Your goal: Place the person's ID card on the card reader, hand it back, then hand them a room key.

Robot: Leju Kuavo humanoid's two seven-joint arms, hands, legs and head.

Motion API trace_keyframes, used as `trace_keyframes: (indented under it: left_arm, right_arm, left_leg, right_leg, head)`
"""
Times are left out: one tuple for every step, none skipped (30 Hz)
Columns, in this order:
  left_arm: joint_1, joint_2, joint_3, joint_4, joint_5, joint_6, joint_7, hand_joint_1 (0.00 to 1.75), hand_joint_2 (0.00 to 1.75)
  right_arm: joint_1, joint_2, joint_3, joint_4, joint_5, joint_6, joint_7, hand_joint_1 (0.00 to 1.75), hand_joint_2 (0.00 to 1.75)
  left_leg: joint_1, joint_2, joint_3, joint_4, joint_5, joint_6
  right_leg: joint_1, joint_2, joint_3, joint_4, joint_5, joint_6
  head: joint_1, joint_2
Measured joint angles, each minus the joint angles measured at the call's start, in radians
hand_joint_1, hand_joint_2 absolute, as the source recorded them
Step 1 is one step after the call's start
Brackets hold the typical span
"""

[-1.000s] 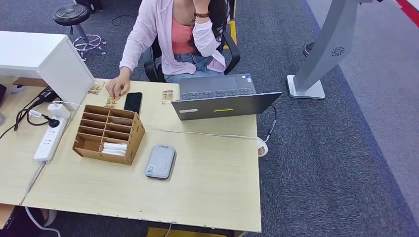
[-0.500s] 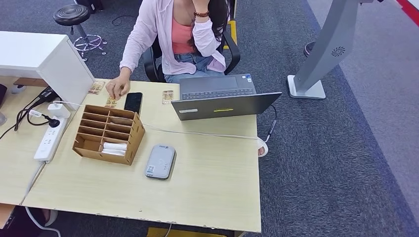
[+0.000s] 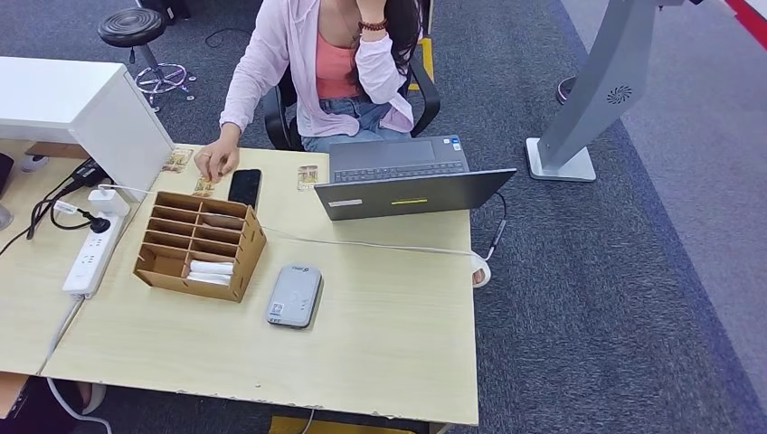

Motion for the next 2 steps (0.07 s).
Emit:
trace_keyframes:
  left_arm:
    - [0.006, 0.005, -0.036, -0.002, -0.010, -0.003, 0.008, 0.00, 0.00]
    - [0.008, 0.007, -0.053, -0.003, -0.015, -0.004, 0.011, 0.00, 0.00]
  right_arm:
    - [0.004, -0.004, -0.004, -0.006, -0.008, 0.007, -0.001, 0.00, 0.00]
    - [0.006, -0.005, -0.006, -0.009, -0.012, 0.010, -0.001, 0.00, 0.00]
  left_leg:
    - [0.000, 0.000, 0.000, 0.000, 0.000, 0.000]
    - [0.000, 0.000, 0.000, 0.000, 0.000, 0.000]
  right_leg:
    - [0.000, 0.000, 0.000, 0.000, 0.000, 0.000]
    - [0.000, 0.000, 0.000, 0.000, 0.000, 0.000]
  head:
    - [0.000, 0.000]
    - [0.000, 0.000]
